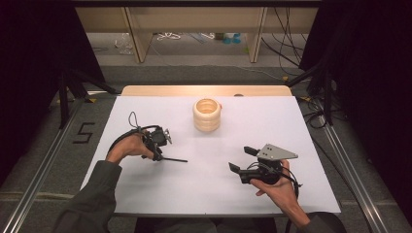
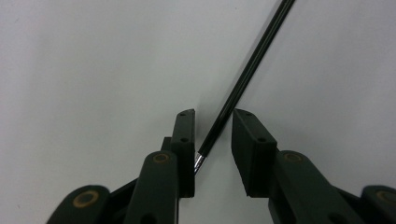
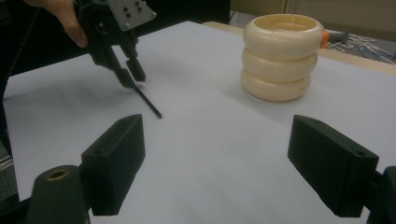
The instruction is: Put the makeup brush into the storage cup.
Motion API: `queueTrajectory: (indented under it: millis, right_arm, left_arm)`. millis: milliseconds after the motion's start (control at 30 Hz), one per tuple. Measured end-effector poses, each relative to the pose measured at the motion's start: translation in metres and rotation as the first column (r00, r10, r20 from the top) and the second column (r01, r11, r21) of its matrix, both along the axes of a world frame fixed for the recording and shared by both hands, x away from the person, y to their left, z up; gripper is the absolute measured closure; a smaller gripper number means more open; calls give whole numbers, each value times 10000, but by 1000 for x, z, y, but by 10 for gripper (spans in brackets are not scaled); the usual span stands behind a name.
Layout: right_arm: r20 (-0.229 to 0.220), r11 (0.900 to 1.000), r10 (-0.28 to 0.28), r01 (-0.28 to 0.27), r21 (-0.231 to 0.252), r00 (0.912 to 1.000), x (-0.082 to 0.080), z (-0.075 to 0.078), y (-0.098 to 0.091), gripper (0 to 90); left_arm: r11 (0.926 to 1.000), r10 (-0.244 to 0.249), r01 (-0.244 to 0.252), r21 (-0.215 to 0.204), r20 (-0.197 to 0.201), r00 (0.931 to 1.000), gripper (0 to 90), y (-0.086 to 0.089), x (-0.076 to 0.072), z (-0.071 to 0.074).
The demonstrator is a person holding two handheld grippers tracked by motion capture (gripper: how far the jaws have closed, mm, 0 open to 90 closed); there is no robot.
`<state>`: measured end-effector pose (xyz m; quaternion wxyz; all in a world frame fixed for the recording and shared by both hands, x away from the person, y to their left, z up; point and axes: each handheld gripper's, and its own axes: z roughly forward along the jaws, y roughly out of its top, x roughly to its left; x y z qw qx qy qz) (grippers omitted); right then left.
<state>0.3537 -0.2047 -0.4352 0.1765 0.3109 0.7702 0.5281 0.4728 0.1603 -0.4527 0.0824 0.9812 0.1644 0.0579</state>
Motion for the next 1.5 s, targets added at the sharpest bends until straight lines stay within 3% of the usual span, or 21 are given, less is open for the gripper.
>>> queueTrajectory:
  millis: [367, 667, 1033, 1233, 1433, 1500]
  right_arm:
    - [53, 10000, 2, -3, 53, 10000, 0, -1, 1, 200]
    - [-200, 10000, 79, -79, 32, 9998, -1, 0, 0, 202]
    - [-120, 9999, 54, -52, 111, 9999, -1, -1, 1, 204]
    - [-116, 9999, 82, -81, 100, 9999, -1, 0, 1, 205]
    - [-102, 9993, 296, -293, 231, 9995, -1, 0, 2, 209]
    - [-55, 9995, 325, -325, -54, 9995, -2, 2, 2, 209]
  left_arm:
    - [9995, -271, 276, 154, -342, 9990, 754, -1, 2, -5]
    - [9999, -79, 87, 129, -614, 9981, 801, -1, 3, -7]
    - [9997, 123, -105, 234, -765, 9970, 847, -2, 4, -6]
    - [9998, 192, -192, 14, -911, 9957, 849, 0, 4, -6]
    - [9969, 102, -194, -762, -1199, 9927, 849, -5, -3, 5]
    - [9951, 182, -288, -948, -1110, 9937, 849, -8, -6, 9]
